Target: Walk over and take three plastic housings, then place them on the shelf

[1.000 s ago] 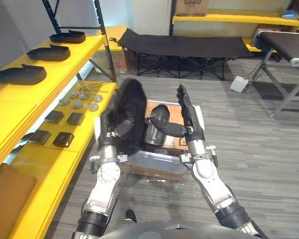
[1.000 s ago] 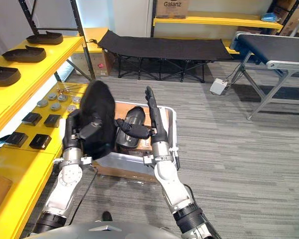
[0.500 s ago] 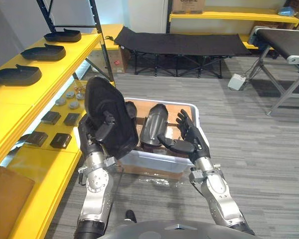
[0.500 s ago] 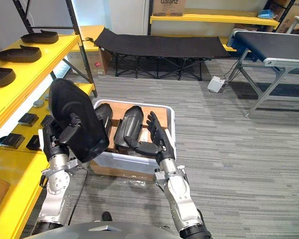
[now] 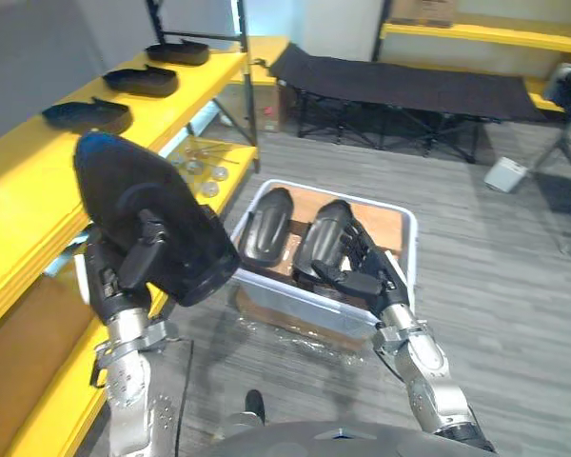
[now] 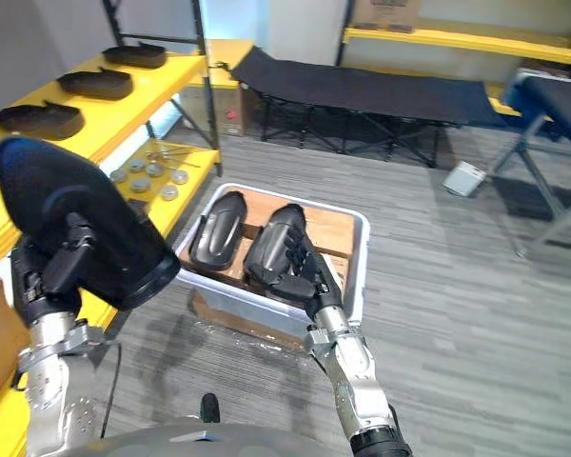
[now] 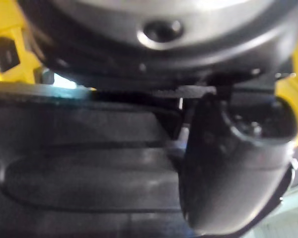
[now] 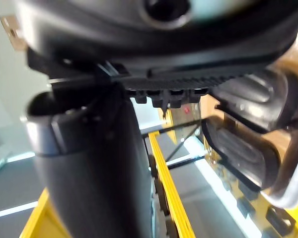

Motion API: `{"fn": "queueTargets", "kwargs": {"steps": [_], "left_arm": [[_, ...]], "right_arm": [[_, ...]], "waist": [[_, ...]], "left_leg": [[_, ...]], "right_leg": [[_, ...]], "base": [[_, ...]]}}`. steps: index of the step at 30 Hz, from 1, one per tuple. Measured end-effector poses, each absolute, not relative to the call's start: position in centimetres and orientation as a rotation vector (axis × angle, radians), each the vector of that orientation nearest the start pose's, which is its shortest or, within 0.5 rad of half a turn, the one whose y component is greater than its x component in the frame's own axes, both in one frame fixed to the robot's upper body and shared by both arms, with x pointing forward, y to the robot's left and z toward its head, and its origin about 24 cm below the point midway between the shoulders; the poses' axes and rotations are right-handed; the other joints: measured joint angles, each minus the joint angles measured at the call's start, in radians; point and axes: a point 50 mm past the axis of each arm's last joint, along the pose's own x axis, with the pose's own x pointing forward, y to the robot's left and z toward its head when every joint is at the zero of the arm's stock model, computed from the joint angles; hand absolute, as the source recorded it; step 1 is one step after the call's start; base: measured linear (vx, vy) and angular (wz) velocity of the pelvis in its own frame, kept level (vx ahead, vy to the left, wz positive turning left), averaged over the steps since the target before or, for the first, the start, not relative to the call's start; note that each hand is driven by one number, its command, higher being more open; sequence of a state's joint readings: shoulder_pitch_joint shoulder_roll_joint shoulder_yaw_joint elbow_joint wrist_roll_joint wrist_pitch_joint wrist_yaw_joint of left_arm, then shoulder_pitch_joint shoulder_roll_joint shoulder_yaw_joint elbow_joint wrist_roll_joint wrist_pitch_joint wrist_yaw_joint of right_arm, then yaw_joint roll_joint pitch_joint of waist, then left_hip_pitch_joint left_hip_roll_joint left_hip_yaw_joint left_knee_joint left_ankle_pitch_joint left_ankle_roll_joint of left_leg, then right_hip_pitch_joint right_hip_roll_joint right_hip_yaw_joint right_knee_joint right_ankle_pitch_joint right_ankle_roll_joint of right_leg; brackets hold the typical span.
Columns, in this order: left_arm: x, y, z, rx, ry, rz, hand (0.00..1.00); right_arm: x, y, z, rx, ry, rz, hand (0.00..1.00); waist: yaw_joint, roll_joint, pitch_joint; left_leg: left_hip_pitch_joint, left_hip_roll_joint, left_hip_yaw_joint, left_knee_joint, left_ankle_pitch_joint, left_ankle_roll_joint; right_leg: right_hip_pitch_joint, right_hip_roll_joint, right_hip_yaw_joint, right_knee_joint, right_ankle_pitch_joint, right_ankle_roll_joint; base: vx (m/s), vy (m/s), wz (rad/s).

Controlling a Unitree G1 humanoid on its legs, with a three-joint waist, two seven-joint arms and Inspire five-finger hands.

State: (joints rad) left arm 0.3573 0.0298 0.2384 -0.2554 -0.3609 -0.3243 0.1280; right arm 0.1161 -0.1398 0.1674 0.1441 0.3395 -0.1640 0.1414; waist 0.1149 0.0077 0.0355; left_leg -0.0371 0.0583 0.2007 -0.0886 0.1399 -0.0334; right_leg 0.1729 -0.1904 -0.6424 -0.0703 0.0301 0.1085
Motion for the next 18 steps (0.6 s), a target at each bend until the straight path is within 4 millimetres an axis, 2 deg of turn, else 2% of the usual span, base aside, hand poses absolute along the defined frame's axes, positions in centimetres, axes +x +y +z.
{"fn": "queueTargets", "kwargs": {"steps": [3,6,9,15,16,17,18], "left_arm": [[14.9,25.2,5.8,-0.223,-0.268,0.535,0.0],[13.6,25.8,5.2,-0.241,-0.24,0.572,0.0],[13.4,25.9,5.1,-0.234,-0.238,0.565,0.0],[13.1,25.7,4.9,-0.226,-0.228,0.518,0.0],[13.2,25.6,5.0,-0.227,-0.23,0.493,0.0],[13.8,25.3,5.1,-0.228,-0.241,0.443,0.0],[14.3,25.0,5.2,-0.237,-0.251,0.414,0.0]], "right_arm": [[22.9,-13.2,0.0,0.185,0.096,0.26,1.0],[23.8,-12.2,0.6,0.124,0.072,0.29,1.0],[24.2,-11.8,1.0,0.106,0.055,0.299,1.0],[24.2,-12.0,1.0,0.08,0.055,0.287,1.0],[24.3,-12.2,0.9,0.075,0.059,0.274,1.0],[24.2,-13.0,0.9,0.056,0.064,0.243,1.0],[24.2,-13.7,0.9,0.041,0.064,0.225,1.0]], "waist": [[0.049,-0.001,-0.001],[0.071,-0.009,0.0],[0.082,-0.014,0.003],[0.078,-0.016,0.006],[0.063,-0.016,0.014],[0.032,-0.019,0.022],[0.024,-0.019,0.025]], "left_leg": [[-0.024,-0.014,-0.051,0.002,0.008,0.003],[-0.025,-0.018,-0.08,0.003,0.011,0.005],[-0.025,-0.022,-0.095,0.003,0.012,0.005],[-0.026,-0.025,-0.1,0.003,0.016,0.009],[-0.029,-0.024,-0.064,0.0,-0.003,0.022],[-0.044,-0.004,0.029,0.025,-0.019,0.038],[-0.049,0.008,0.063,0.039,-0.017,0.04]], "right_leg": [[0.008,0.0,-0.046,0.001,-0.009,0.005],[0.021,-0.005,-0.071,0.014,-0.019,0.009],[0.021,-0.015,-0.083,0.04,-0.038,0.01],[0.03,-0.024,-0.099,0.078,-0.054,0.014],[0.047,-0.022,-0.129,0.08,-0.054,0.019],[0.067,-0.021,-0.186,0.077,-0.052,0.023],[0.077,-0.02,-0.207,0.079,-0.056,0.026]], "base": [[0.02,0.021,0.44],[0.03,0.024,0.34],[0.01,0.036,0.17],[-0.01,0.034,0.12],[-0.05,0.027,0.83],[-0.07,0.021,1.04],[-0.07,0.026,1.17]]}}
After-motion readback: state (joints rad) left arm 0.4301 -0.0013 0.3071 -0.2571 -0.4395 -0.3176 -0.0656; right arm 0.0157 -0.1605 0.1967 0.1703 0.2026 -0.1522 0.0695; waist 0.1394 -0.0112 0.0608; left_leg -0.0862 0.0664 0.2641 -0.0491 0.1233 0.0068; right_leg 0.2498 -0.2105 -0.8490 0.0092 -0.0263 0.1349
